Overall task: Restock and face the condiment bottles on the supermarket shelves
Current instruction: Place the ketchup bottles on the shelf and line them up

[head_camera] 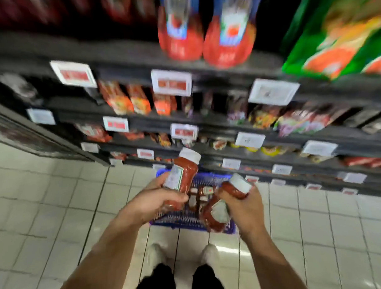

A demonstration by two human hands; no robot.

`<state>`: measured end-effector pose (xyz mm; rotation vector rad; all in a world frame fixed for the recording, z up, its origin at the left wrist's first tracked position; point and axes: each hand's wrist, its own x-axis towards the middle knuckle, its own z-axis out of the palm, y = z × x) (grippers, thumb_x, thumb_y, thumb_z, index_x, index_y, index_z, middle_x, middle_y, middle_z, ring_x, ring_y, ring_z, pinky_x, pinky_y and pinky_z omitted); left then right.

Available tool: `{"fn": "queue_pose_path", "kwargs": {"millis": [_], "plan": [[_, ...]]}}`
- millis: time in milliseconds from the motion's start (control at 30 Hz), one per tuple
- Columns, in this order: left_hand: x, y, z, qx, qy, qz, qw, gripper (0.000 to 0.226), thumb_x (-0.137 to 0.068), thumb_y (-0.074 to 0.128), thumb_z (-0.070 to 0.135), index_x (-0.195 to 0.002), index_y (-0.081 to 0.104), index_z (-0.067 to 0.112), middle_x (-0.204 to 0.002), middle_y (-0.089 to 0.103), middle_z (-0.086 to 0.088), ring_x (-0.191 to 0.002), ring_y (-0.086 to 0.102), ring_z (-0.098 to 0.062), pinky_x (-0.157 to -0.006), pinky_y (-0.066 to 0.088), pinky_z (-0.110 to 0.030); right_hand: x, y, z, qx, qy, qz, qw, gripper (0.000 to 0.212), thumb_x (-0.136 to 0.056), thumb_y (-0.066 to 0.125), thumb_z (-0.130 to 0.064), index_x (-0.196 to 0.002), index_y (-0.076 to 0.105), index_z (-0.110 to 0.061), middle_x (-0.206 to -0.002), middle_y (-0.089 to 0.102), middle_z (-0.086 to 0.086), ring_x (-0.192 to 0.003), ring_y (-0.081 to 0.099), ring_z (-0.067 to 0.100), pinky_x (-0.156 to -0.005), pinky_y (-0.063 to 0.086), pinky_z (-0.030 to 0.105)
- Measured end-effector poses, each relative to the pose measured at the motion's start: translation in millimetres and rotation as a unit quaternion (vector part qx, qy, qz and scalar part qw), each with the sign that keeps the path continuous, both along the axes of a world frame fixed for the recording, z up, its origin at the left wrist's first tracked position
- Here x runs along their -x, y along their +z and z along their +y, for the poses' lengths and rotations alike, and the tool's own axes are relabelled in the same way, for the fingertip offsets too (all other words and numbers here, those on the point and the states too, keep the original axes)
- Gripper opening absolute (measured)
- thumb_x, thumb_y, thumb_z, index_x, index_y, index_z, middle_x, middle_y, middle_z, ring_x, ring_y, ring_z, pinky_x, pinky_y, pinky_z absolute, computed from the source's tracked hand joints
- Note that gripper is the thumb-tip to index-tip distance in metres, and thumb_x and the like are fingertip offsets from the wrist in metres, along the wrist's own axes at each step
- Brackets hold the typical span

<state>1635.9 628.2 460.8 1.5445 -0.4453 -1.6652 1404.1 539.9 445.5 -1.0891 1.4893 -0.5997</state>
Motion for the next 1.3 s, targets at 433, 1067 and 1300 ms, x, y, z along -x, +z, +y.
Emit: {"fn": "queue_pose_path", "kwargs": {"millis": [433,1067,1300], "plan": [[18,247,-43,0.247,0.058,-0.151,0.955,0.076,-0.048,0.093,0.02,-0.12,0.067,0.019,-0.095,0.075,-0.003,-0.079,0.069,-0.017,-0.064,0.056,-0.03,0,256,-60,0.239,0.073,-0.102,0.963,0.062,-0.046,0.09,-0.056,-0.098,0.065,-0.036,-0.089,0.074,-0.02,-0.076,0.072,0.002,-0.063,0.056,0.023],[-97,348,-110,0.375,0.008,-0.167,0.912,0.06,-0.054,0.093,0.022,-0.11,0.071,0.029,-0.089,0.072,-0.006,-0.074,0.069,-0.02,-0.064,0.054,-0.035,-93,410,-150,0.363,-0.012,-0.016,0.932,0.067,-0.049,0.086,-0.071,-0.095,0.058,-0.032,-0.088,0.07,-0.009,-0.081,0.072,0.011,-0.072,0.06,0.041],[-106,368,-147,0.41,-0.034,-0.174,0.895,0.059,-0.053,0.093,0.027,-0.107,0.072,0.036,-0.094,0.075,0.001,-0.083,0.072,-0.011,-0.068,0.058,-0.028,-48,434,-241,0.306,-0.162,0.046,0.937,0.056,-0.067,0.086,-0.057,-0.094,0.062,-0.014,-0.105,0.066,0.007,-0.075,0.063,0.013,-0.043,0.047,0.016]]}}
